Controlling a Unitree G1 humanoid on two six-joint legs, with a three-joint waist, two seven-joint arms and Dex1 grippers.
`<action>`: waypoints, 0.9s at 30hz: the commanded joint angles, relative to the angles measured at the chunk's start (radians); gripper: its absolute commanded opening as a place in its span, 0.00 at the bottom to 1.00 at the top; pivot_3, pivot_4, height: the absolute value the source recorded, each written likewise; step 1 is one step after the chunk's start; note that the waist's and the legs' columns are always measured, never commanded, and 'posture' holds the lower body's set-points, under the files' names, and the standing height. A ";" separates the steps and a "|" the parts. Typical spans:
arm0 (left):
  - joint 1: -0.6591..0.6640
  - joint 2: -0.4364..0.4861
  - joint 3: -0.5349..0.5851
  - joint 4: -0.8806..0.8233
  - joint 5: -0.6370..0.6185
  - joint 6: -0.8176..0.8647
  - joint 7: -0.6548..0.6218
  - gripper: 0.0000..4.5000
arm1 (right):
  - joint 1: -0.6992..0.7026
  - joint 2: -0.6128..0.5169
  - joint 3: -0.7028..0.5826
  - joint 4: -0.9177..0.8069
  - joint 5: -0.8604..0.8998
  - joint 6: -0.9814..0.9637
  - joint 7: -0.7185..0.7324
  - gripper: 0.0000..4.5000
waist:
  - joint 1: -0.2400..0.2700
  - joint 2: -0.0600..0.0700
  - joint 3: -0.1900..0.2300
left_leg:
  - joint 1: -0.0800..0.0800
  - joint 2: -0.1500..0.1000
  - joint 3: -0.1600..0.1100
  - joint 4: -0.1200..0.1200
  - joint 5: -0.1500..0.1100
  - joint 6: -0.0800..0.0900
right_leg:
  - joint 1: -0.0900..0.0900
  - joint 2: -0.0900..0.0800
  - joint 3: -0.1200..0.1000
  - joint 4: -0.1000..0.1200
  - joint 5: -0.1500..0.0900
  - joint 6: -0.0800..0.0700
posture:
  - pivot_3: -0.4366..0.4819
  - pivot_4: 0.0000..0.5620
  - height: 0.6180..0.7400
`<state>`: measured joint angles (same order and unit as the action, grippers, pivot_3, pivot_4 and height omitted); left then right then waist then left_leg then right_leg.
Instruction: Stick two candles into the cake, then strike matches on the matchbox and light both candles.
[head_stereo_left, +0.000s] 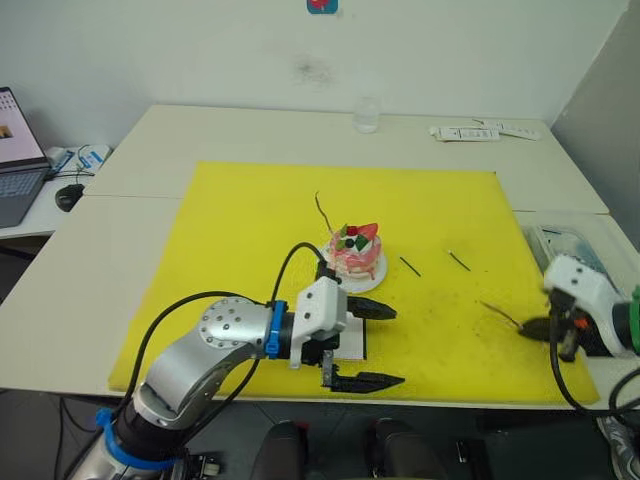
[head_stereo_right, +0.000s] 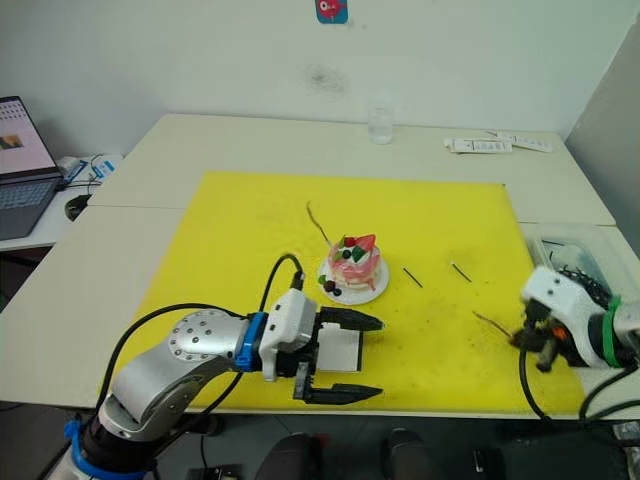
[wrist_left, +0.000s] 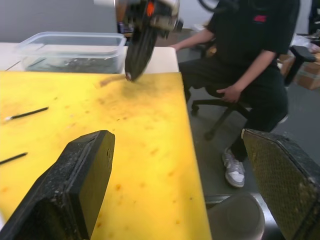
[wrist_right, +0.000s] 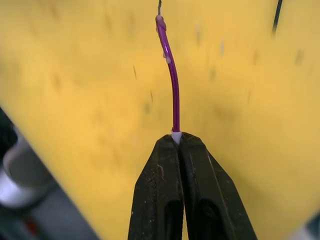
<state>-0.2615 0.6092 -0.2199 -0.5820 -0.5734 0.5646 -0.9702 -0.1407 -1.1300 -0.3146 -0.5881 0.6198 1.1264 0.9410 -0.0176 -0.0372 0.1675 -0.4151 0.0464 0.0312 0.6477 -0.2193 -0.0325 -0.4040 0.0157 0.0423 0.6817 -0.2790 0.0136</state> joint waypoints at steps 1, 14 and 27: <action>0.000 0.020 0.112 -0.008 -0.079 0.038 0.028 1.00 | -0.127 0.166 -0.009 -0.067 0.106 0.036 -0.138 0.01 | -0.002 0.000 0.000 | 0.000 0.000 0.000 0.000 0.000 0.000 | 0.000 0.000 0.000 0.000 0.000 0.000 | 0.48 0.27 1.00; 0.004 0.005 0.310 0.012 -0.193 0.150 0.221 1.00 | -0.169 0.817 0.366 0.099 -0.249 -0.689 -0.429 0.01 | -0.009 -0.001 0.000 | -0.002 0.001 0.001 -0.001 0.000 0.000 | -0.001 -0.004 0.001 -0.001 -0.001 0.001 | 0.48 0.27 1.00; -0.026 0.038 0.296 0.028 -0.190 0.164 0.199 1.00 | -0.165 0.972 0.427 0.420 -0.393 -1.073 -0.450 0.01 | -0.011 -0.001 0.000 | -0.001 0.001 0.001 -0.001 0.000 0.000 | -0.001 -0.003 0.001 0.001 0.001 -0.002 | 0.48 0.27 1.00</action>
<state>-0.2729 0.6387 0.0743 -0.5435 -0.7477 0.7331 -0.7599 -0.2935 -0.1659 0.1201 -0.1615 0.2322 0.0939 0.4981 -0.0282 -0.0377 0.1677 -0.4157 0.0478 0.0323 0.6466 -0.2191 -0.0328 -0.4051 0.0123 0.0435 0.6822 -0.2780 0.0121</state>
